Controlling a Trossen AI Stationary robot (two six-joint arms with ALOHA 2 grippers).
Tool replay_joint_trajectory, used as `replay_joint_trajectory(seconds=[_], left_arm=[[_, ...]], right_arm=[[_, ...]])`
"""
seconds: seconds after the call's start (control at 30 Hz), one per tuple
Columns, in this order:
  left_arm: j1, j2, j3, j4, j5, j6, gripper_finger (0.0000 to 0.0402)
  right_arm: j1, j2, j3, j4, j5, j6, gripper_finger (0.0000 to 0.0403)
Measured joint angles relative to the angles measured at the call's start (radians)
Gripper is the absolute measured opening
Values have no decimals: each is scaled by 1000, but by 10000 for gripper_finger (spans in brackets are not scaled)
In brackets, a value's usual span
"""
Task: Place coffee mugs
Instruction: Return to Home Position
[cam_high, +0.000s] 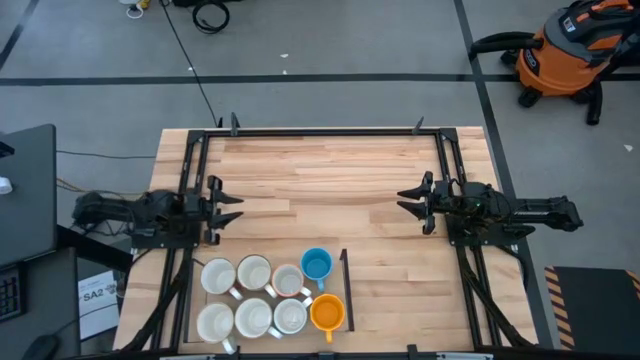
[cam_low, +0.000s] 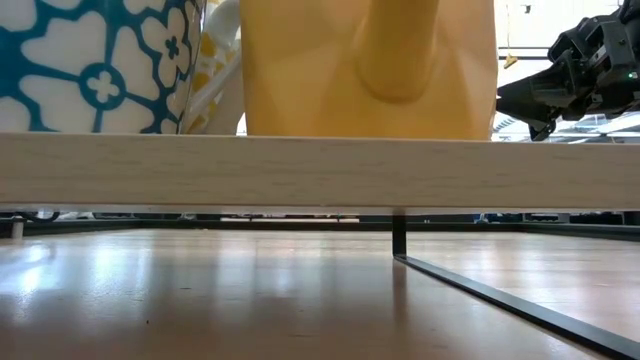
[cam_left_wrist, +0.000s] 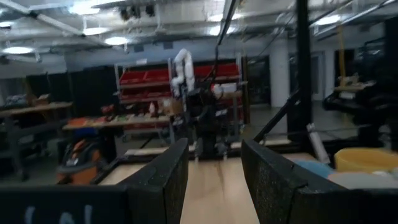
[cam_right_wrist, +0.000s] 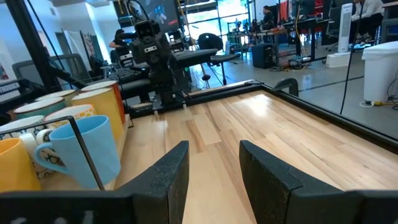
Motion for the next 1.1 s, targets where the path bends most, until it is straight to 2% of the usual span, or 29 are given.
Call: replay_joint_trajectory(seconds=[0.07, 0.23, 0.33, 0.47, 0.73, 1.1], left_arm=[[8, -42, 0, -22, 22, 2, 156], [46, -39, 9, -100, 42, -15, 156], [62, -35, 7, -171, 114, -53, 156], [68, -37, -2, -186, 183, -79, 156], [68, -35, -3, -253, 184, -74, 156], [68, -35, -3, -264, 182, -82, 156]], right_arm=[[0, 0, 0, 0, 0, 0, 147], [0, 0, 0, 1, 0, 0, 147], [0, 1, 0, 8, 0, 0, 147], [0, 2, 0, 8, 1, 0, 147], [0, 2, 0, 14, 1, 0, 147], [0, 2, 0, 14, 4, 0, 147]])
